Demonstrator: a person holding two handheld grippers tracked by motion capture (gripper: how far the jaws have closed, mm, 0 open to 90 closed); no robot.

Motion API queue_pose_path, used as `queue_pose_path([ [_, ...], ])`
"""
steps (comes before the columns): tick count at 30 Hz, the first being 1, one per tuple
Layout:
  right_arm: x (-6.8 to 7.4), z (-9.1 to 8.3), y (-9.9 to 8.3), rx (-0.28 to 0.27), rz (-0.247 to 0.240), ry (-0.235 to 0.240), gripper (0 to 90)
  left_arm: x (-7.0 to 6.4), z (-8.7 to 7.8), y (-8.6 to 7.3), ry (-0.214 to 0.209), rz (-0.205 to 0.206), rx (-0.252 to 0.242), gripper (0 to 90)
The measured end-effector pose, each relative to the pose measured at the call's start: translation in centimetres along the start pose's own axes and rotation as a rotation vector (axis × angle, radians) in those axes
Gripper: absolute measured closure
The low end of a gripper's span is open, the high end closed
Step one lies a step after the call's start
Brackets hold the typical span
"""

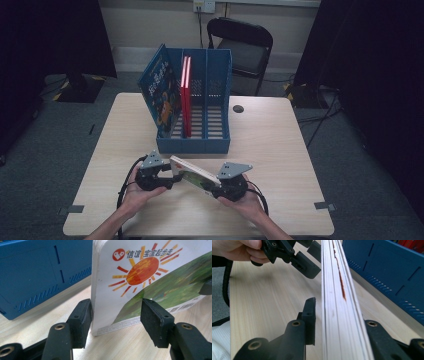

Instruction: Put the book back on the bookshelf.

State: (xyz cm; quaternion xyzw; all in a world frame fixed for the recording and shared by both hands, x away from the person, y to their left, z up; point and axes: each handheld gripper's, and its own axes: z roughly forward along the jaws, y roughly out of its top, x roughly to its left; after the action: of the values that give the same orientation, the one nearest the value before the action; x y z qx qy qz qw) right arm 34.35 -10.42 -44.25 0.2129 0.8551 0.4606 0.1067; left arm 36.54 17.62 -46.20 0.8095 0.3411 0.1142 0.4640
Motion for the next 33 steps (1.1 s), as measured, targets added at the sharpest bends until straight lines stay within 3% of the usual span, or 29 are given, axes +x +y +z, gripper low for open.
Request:
queue_pose_path([
  [10,-0.1,0.4,-0.3,-0.020,0.004,-0.020,73.0,-0.2,0.3,0.2,-0.006,-0.013,0.000,43.6],
  [18,-0.2,0.5,-0.6,-0.058,0.028,-0.033,72.3,-0.2,0.3,0.3,-0.001,-0.001,0.007,43.7],
  [25,0.1,0.5,-0.5,-0.045,-0.008,-0.023,76.5,-0.4,-0.1,0.2,0.011,0.013,0.001,43.4],
  [30,0.2,0.5,-0.3,-0.036,-0.017,-0.021,76.5,-0.4,-0.7,0.1,0.016,0.036,0.015,35.5],
  [33,0.1,0.5,-0.3,-0.037,-0.003,-0.017,76.6,-0.3,-0.9,0.0,0.024,0.019,0.016,32.0],
])
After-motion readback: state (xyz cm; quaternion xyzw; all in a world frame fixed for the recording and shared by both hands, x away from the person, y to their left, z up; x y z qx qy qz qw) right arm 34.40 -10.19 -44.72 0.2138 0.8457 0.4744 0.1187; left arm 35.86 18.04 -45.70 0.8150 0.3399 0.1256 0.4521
